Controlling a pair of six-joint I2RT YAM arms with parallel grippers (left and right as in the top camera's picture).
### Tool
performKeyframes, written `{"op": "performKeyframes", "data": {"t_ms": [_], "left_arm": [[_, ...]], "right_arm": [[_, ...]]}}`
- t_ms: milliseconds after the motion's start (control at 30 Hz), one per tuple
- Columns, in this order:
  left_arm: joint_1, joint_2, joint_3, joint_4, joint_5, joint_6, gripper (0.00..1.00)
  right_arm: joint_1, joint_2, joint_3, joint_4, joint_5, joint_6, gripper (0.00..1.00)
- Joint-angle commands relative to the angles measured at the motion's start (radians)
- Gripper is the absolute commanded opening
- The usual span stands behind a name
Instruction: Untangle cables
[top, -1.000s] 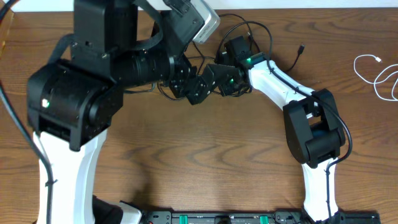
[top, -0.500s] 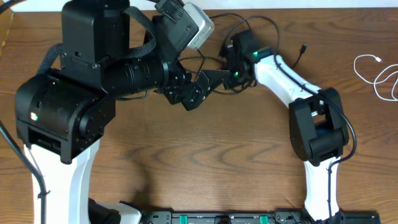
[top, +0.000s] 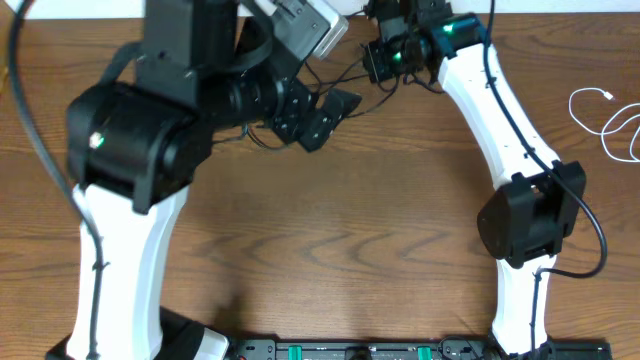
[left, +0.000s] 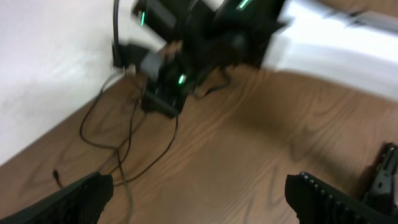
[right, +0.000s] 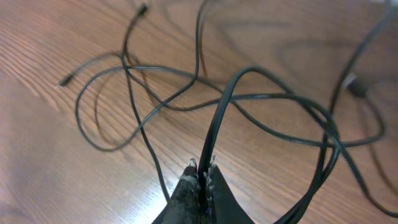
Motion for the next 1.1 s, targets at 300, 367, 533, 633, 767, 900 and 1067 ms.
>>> {"op": "performKeyframes", "data": {"t_ms": [300,367,533,633,767,900,1067], "left_arm": [[-0.002,0.098,0.002,-0.011,-0.116,-0.001,0.94],[-0.002,0.104,0.002,-0.020,-0.123,-0.001,0.93],[-0.008,0.144,0.002,-0.028,-0.107,0.020,0.93],[-0.010,0.191,0.002,-0.029,-0.111,0.037,0.86],[-0.010,0.259,0.002,-0.037,-0.140,0.040,0.84],[-0.014,0.311,0.002,-0.032,-0.136,0.040,0.83],[-0.016,0.323,0.002,-0.001,-0.133,0.041,0.84]], "right_arm": [[-0.041,-0.154,0.137,0.025,-0.002,-0.030,0.01],[-0.060,-0.182,0.148,0.024,-0.003,-0.029,0.01],[-0.071,-0.235,0.150,0.017,-0.003,-0.029,0.01],[-0.071,-0.261,0.150,0.024,-0.003,-0.029,0.01],[-0.071,-0.274,0.154,0.024,-0.003,-0.029,0.01],[-0.071,-0.284,0.154,0.024,-0.003,-0.029,0.01],[-0.071,-0.292,0.154,0.024,-0.003,-0.029,0.01]]}}
